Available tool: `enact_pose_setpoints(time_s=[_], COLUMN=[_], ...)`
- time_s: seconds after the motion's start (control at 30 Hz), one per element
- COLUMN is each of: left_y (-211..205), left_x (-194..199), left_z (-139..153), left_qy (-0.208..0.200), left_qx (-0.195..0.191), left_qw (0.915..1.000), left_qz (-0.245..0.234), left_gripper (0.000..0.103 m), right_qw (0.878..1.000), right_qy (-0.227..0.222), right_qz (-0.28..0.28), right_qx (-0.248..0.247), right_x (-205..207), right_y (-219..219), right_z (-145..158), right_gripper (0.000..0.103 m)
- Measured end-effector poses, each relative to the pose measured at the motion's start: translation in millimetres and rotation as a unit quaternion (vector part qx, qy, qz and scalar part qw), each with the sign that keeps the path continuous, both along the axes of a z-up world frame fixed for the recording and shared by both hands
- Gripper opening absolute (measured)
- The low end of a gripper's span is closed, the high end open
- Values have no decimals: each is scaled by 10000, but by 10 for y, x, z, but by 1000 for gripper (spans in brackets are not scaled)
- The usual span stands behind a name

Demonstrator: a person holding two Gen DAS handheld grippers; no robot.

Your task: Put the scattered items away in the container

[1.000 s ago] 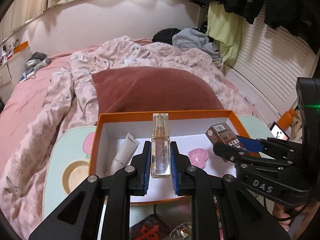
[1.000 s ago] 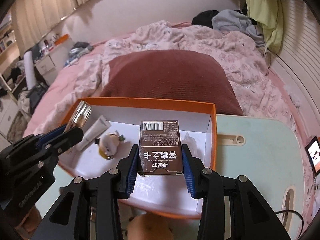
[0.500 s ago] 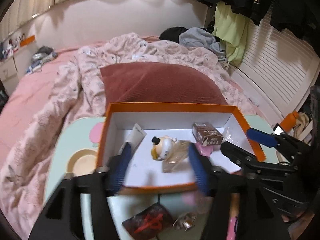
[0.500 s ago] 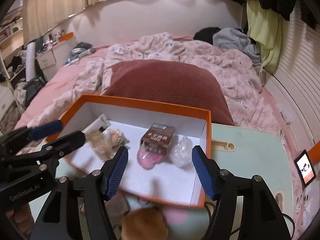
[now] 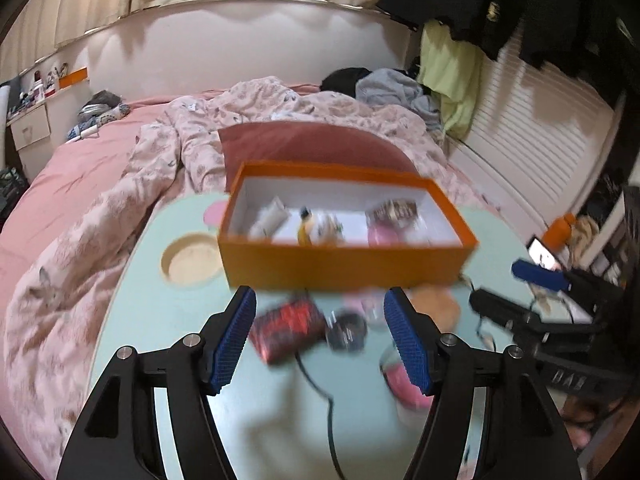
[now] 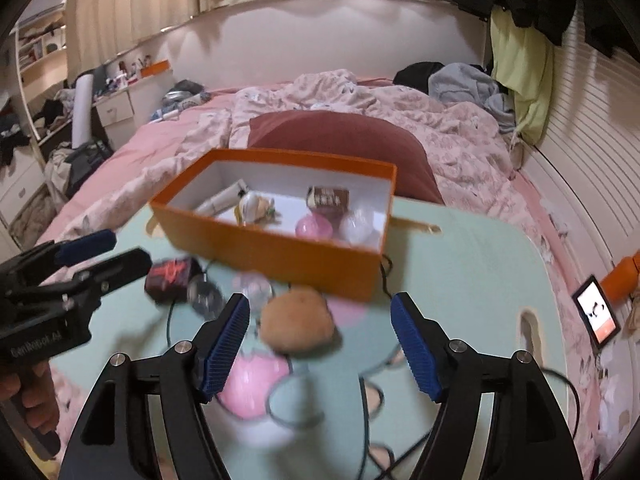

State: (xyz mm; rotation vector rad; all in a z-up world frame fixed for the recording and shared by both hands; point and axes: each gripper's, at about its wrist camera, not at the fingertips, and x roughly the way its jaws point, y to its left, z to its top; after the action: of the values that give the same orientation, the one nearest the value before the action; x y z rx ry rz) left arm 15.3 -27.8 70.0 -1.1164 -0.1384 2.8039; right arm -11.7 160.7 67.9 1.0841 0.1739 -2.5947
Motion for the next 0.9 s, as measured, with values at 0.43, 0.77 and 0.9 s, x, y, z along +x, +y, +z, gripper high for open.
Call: enact_pose_setpoints(time_s=[0.43, 0.77, 0.9], left_y=[49, 261, 260], left_x=[206, 187, 205], left_z=[-596, -696, -702], left_qy=[-735, -702, -689], left_qx=[-26, -547, -536], left_qw=[9972, 9960, 9961], left_qz=[159, -108, -104], left_gripper=[68, 103, 103], right_qw=[9955, 9948, 9949], right_qy=[-837, -893, -882], right_qz=[-406, -301, -288], right_qx=[172, 394, 397], right_x=[103, 103, 110], right_y=[247, 161, 150], right_z=[-587, -673, -671], right_gripper=[78, 103, 103])
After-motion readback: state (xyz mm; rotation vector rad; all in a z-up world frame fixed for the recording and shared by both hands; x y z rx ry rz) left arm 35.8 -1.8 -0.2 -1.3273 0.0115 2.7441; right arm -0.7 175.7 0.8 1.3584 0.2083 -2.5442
